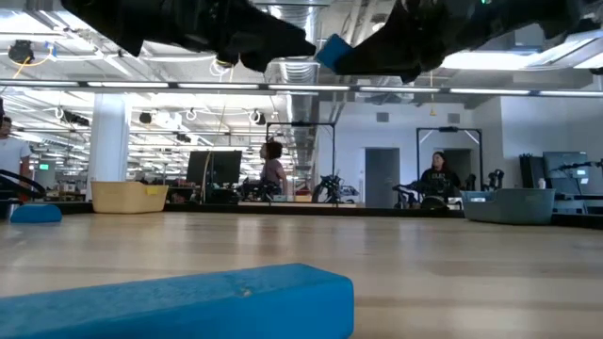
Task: Sort & place blocks by color
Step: Put the top right blue block into the green bin
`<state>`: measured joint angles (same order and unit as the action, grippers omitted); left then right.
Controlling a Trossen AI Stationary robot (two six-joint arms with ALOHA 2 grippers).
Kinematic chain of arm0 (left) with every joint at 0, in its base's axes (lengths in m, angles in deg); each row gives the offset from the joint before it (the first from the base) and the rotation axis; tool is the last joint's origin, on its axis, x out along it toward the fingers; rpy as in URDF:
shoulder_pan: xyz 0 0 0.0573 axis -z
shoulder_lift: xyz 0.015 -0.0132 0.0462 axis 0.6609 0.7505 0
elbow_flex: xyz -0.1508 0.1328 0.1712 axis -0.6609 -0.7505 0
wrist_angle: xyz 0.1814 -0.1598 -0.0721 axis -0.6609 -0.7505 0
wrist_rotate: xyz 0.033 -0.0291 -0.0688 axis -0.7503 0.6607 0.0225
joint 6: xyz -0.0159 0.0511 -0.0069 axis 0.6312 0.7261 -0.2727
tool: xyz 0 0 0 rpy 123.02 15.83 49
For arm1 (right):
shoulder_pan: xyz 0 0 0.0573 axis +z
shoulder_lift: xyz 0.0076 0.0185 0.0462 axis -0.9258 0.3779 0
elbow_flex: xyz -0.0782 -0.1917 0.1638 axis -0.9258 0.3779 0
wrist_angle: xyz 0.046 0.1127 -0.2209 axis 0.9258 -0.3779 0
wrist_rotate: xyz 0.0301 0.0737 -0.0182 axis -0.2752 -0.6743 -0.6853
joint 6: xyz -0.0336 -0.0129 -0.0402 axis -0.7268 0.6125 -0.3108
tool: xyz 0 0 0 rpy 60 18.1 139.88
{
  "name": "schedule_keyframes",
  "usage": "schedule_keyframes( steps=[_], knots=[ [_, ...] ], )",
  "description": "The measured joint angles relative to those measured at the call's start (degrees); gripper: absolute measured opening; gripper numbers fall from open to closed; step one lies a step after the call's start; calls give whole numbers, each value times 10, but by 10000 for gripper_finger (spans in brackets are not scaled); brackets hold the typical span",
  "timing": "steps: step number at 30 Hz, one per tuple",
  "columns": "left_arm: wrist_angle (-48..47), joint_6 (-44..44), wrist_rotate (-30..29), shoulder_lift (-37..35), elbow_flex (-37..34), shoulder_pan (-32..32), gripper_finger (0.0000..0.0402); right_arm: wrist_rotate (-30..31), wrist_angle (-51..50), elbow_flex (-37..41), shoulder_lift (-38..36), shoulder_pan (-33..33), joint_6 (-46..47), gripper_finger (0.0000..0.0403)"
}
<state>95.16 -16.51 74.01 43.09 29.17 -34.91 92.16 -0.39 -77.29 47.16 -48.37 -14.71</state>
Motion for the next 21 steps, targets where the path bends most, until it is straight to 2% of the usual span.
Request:
schedule_keyframes(
  steps=[3, 8, 13, 19, 21],
  knots=[
    [30, -33, -31, 0, 0, -4, 274, 4, 3, 0, -1, 4, 0, 10],
    [20, -51, 3, 0, 7, -6, 274, 30, 10, 0, -1, 4, -17, 9],
    [26, -47, 2, 0, 7, -6, 274, 30, 43, 0, -1, 3, -49, 10],
    [36, -41, -50, 0, 8, -5, 274, 26, 65, 0, -1, -4, -101, 9],
    [43, -43, -46, 0, 8, -6, 274, 26, 67, 0, -1, -9, -116, 10]
  ],
)
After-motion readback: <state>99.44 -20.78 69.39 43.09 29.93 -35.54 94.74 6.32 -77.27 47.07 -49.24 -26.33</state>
